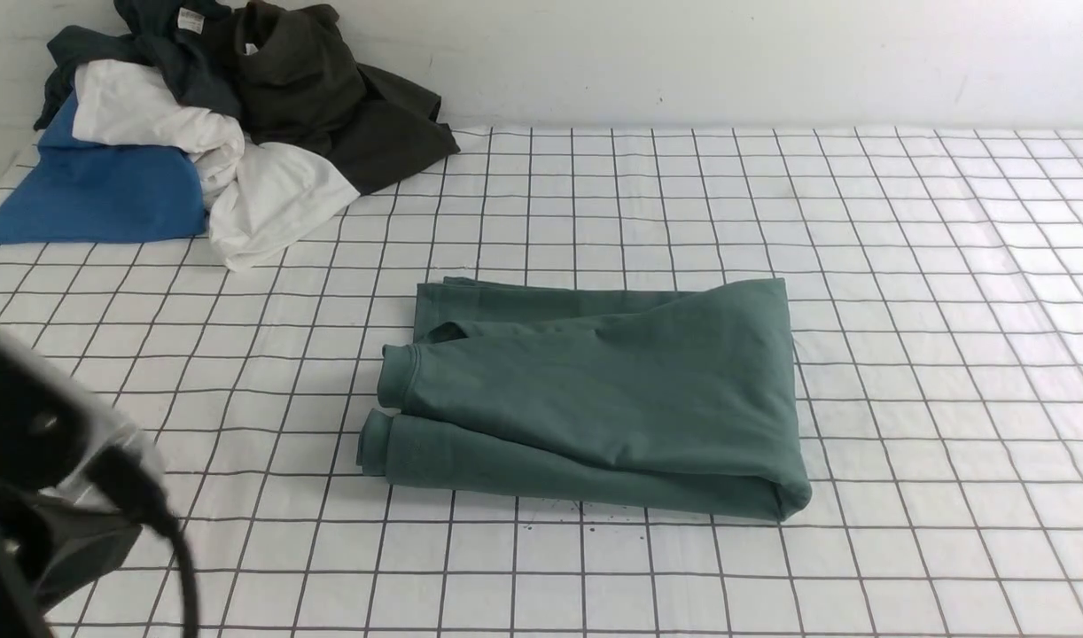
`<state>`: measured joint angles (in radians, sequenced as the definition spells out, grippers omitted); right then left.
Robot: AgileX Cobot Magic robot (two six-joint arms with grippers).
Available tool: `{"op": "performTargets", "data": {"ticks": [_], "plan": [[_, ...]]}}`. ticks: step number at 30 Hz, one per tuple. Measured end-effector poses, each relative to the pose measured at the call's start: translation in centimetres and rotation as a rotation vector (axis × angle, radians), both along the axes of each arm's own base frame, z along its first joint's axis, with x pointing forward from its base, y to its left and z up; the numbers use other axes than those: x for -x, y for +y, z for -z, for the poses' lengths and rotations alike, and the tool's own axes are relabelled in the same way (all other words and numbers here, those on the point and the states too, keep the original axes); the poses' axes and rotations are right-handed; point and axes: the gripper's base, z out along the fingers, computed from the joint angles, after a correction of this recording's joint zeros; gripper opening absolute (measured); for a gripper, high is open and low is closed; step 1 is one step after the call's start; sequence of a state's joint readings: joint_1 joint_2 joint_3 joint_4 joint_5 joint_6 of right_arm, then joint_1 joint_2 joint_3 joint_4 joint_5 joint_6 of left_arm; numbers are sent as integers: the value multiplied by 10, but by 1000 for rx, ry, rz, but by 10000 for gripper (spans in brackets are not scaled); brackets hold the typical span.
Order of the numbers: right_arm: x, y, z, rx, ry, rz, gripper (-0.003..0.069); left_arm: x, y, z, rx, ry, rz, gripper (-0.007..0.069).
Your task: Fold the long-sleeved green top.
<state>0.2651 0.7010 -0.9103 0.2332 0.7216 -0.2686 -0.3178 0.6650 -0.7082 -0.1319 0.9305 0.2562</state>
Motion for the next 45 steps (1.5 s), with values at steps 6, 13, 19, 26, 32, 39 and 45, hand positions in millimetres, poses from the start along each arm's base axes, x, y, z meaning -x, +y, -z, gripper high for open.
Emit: {"op": "performTargets", "data": {"ticks": [6, 13, 19, 26, 32, 39, 45], "plan": [[44, -12, 18, -85, -143, 9, -14, 37, 15, 13, 82, -197, -45, -7], [54, -15, 26, -103, -186, 16, -14, 62, 23, 14, 137, -344, -50, -7], [54, -15, 25, -107, -192, 17, -14, 67, 25, 12, 144, -375, -48, -7], [54, -15, 25, -108, -192, 17, -14, 67, 25, 13, 142, -367, -47, -7], [54, -15, 26, -107, -191, 17, -14, 67, 25, 14, 140, -362, -46, -7], [54, -15, 26, -107, -191, 17, -14, 67, 25, 14, 139, -361, -46, -7], [54, -15, 26, -107, -190, 17, -14, 67, 25, 14, 139, -361, -46, -7]]}}
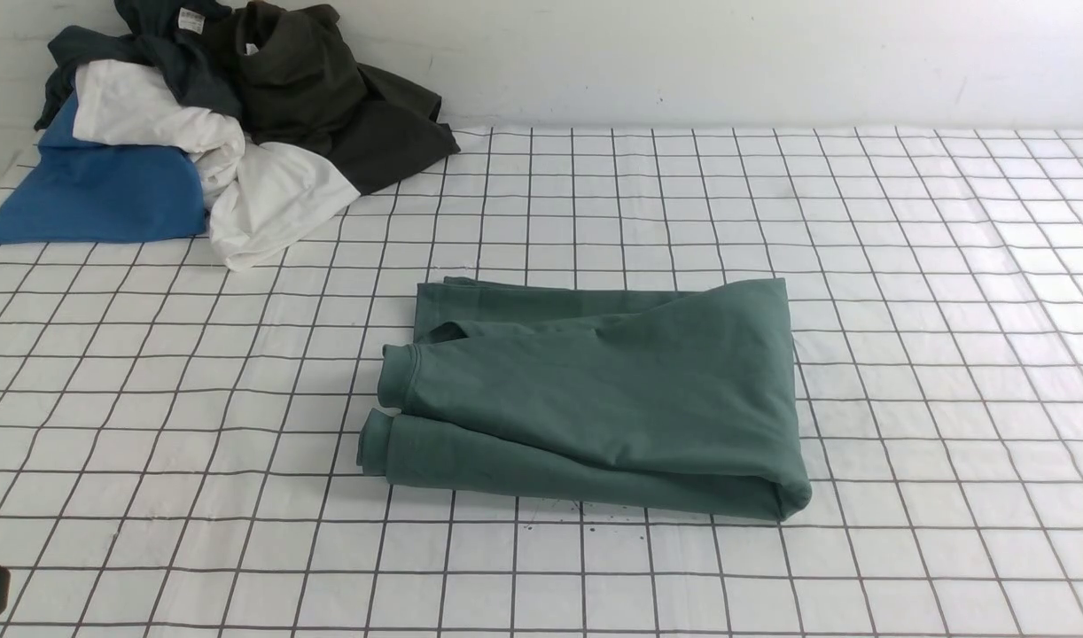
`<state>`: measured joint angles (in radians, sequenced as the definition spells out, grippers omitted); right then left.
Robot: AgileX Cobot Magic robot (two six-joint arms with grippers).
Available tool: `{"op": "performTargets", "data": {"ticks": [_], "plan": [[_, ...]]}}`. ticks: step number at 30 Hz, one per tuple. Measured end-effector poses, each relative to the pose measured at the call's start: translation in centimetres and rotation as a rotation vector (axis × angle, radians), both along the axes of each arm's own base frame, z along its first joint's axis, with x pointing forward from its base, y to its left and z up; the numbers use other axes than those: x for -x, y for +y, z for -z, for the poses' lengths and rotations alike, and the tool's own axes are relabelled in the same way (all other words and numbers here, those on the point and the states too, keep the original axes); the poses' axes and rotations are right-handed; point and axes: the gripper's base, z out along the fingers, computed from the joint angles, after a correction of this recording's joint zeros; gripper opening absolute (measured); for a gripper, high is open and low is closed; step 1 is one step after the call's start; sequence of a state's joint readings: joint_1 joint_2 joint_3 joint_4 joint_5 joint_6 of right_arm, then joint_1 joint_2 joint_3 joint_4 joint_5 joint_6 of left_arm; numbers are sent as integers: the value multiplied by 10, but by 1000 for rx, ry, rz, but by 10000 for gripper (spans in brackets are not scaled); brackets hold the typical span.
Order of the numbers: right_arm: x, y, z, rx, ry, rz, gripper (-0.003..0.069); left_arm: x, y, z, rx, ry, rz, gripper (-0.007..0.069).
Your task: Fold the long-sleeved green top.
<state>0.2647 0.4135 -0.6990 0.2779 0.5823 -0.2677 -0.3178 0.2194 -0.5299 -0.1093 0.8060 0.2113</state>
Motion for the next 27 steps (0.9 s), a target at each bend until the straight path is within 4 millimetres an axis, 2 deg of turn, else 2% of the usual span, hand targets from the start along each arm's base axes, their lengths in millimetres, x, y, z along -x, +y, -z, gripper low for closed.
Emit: {"op": "performTargets", "data": {"ticks": [6, 8, 12, 13, 14, 15, 20, 23, 27], "plan": [[9, -5, 22, 0, -39, 27, -14, 0, 0, 0, 3, 1, 1, -7], [13, -11, 44, 14, -90, 91, -14, 0, 0, 0, 2, 2, 1, -7], [12, -17, 88, 24, -84, 199, -14, 0, 0, 0, 3, 2, 2, -7], [12, -20, 102, 23, -79, 241, -14, 0, 0, 0, 3, 2, 2, -7], [12, -20, 105, 22, -74, 247, -14, 0, 0, 0, 3, 2, 2, -7], [12, -23, 123, 14, -65, 295, -14, 0, 0, 0, 3, 2, 2, -7], [12, -31, 180, -25, 18, 415, -14, 0, 0, 0, 2, 3, 2, -7], [11, -33, 190, -54, 66, 442, -14, 0, 0, 0, 2, 3, 2, -7], [12, -34, 193, -81, 100, 457, -14, 0, 0, 0, 2, 3, 2, -7]]}}
